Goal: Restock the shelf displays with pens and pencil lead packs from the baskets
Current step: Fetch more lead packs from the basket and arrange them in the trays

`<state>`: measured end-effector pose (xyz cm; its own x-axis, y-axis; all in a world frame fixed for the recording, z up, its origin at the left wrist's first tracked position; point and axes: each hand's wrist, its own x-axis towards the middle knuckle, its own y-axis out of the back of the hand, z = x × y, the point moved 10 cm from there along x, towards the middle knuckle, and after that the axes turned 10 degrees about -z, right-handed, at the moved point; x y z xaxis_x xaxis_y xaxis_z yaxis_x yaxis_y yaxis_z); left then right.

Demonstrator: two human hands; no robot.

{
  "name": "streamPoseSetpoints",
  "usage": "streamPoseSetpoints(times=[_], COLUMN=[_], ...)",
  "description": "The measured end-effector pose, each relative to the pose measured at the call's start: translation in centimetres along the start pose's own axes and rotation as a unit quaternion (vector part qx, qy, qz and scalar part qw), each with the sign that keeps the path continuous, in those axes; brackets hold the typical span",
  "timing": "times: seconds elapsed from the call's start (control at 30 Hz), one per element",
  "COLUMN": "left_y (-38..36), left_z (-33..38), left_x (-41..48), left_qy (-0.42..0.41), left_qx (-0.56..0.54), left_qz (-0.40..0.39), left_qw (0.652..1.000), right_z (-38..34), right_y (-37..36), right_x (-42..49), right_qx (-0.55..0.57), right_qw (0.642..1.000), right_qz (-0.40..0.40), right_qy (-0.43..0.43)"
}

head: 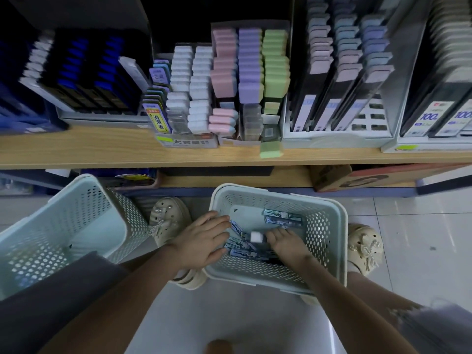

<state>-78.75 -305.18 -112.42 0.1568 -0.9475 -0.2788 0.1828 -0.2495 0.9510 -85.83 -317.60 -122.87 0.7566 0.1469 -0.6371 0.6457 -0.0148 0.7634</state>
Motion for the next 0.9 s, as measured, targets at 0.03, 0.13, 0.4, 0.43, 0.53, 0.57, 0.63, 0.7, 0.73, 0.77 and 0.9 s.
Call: streamPoseSetpoints(times=[0.03, 0.13, 0.4, 0.43, 0.53, 0.57, 0.63, 0.7, 0.73, 0.77, 0.9], left_y=[0.2, 2.2, 9.3, 10.9, 15.6, 16.9, 19.5, 21.5, 22.4, 23.2, 27.2], left_z=[0.1, 0.1, 1.3, 1.6, 2.0, 2.0, 2.1, 1.9, 1.6, 1.4, 0.7], left_x=[0.1, 0.4, -0.2, -0.8, -3.4, -4.4, -6.4, -8.3, -9.2, -10.0, -13.3], left_qy=[0.003, 0.041, 0.242, 0.244, 0.239, 0.235, 0.225, 0.213, 0.204, 0.192, 0.136], left_qx=[-0.004, -0.043, -0.397, -0.423, -0.441, -0.434, -0.423, -0.449, -0.478, -0.511, -0.609], left_qz=[0.006, 0.028, -0.030, -0.002, 0.082, 0.103, 0.131, 0.148, 0.152, 0.154, 0.158], left_qw=[1.000, 0.998, 0.885, 0.873, 0.861, 0.864, 0.868, 0.855, 0.841, 0.824, 0.766], right_z=[0.4, 0.6, -2.2, -3.1, -5.1, -5.7, -6.9, -8.2, -8.7, -9.3, -11.9], right_y=[1.4, 7.0, 20.0, 21.1, 24.2, 25.1, 27.3, 29.6, 30.8, 32.2, 37.8], right_x=[-0.5, -3.2, -11.6, -12.5, -14.7, -15.4, -16.9, -18.3, -18.8, -19.3, -20.7], right_qx=[0.027, 0.123, 0.550, 0.584, 0.641, 0.654, 0.653, 0.635, 0.630, 0.628, 0.616], right_qw=[0.999, 0.978, 0.772, 0.748, 0.695, 0.681, 0.674, 0.685, 0.689, 0.690, 0.698], right_qz=[0.035, 0.165, 0.316, 0.312, 0.319, 0.321, 0.332, 0.340, 0.339, 0.335, 0.307], right_qy=[-0.017, -0.016, 0.026, 0.036, 0.066, 0.073, 0.089, 0.107, 0.118, 0.129, 0.197])
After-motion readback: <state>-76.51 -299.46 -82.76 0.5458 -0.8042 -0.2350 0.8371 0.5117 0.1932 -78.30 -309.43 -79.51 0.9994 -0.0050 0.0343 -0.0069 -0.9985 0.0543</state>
